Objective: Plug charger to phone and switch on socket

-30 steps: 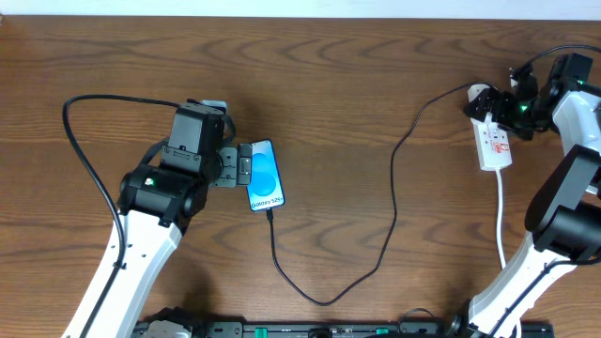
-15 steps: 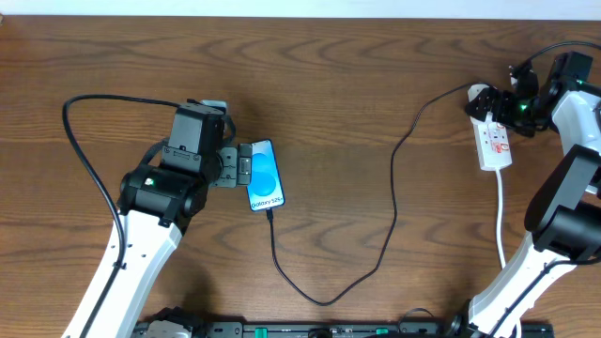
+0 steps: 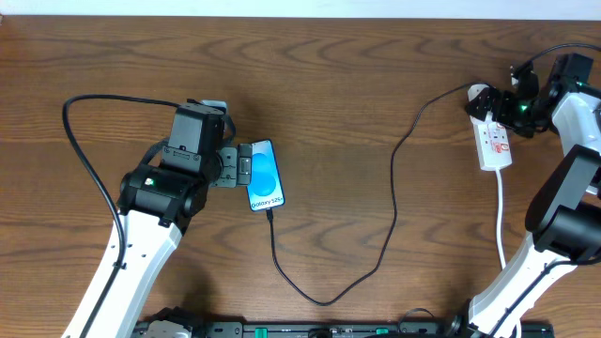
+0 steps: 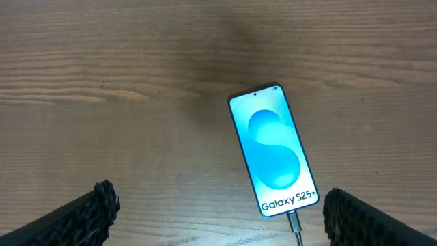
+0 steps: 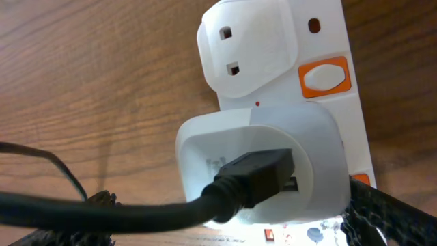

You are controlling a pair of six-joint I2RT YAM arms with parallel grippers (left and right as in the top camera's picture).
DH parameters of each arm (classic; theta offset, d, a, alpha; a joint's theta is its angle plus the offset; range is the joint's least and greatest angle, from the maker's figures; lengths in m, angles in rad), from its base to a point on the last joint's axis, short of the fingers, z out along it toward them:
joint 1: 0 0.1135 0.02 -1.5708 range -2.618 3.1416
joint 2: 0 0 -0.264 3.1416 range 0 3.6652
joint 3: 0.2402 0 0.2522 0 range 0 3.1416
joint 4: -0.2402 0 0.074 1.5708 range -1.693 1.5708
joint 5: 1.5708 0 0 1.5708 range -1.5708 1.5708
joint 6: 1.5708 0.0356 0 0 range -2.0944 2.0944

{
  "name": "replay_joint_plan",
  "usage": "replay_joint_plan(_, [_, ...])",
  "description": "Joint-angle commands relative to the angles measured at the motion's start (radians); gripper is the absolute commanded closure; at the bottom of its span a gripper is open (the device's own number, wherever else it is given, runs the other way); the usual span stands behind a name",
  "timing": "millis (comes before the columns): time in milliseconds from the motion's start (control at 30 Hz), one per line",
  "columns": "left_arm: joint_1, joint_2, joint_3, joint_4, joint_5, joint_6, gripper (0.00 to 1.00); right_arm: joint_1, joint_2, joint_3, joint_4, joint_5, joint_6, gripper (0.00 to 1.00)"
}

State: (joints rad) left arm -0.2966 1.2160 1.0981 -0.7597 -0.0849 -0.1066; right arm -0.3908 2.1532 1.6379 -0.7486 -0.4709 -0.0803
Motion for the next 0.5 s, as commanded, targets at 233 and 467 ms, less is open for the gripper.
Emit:
replay_joint_plan(233, [-0.002, 0.0, 0.0, -0.003, -0.013, 0.009, 0.02, 0.039, 0.012, -0.035, 0.0, -0.127, 0.038, 0.01])
replay_joint_plan(467, [-0.002, 0.0, 0.0, -0.003, -0.013, 0.009, 0.02, 0.076, 0.012, -0.035, 0.004, -0.143, 0.043, 0.01])
